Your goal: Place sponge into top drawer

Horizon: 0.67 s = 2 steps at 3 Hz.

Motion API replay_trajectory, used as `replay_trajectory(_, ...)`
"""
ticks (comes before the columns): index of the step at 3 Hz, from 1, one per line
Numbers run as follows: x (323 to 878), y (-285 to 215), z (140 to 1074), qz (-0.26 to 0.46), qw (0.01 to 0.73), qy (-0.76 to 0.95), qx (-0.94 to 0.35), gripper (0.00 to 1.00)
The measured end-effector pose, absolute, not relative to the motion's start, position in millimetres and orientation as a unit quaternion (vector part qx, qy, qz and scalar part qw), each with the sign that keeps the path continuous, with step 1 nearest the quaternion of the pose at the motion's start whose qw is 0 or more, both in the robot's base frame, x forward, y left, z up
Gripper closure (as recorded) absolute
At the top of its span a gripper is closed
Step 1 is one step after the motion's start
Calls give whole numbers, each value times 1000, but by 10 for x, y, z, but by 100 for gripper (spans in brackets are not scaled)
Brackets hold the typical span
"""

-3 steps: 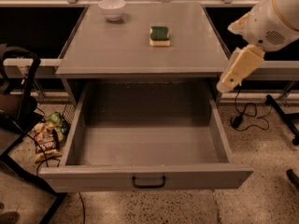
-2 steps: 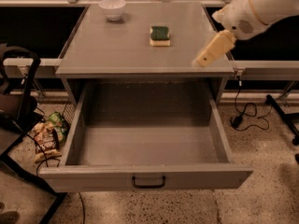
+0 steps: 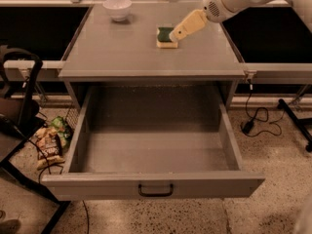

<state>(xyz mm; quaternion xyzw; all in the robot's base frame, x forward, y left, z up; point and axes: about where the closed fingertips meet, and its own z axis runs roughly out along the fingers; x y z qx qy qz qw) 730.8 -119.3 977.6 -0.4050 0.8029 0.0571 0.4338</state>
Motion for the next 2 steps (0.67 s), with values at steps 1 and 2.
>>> replay_trajectory(1, 7451, -1125, 9736, 54, 424, 824, -371, 0)
replay_trajectory(2, 7521, -1093, 9673, 64, 424, 828, -362, 0)
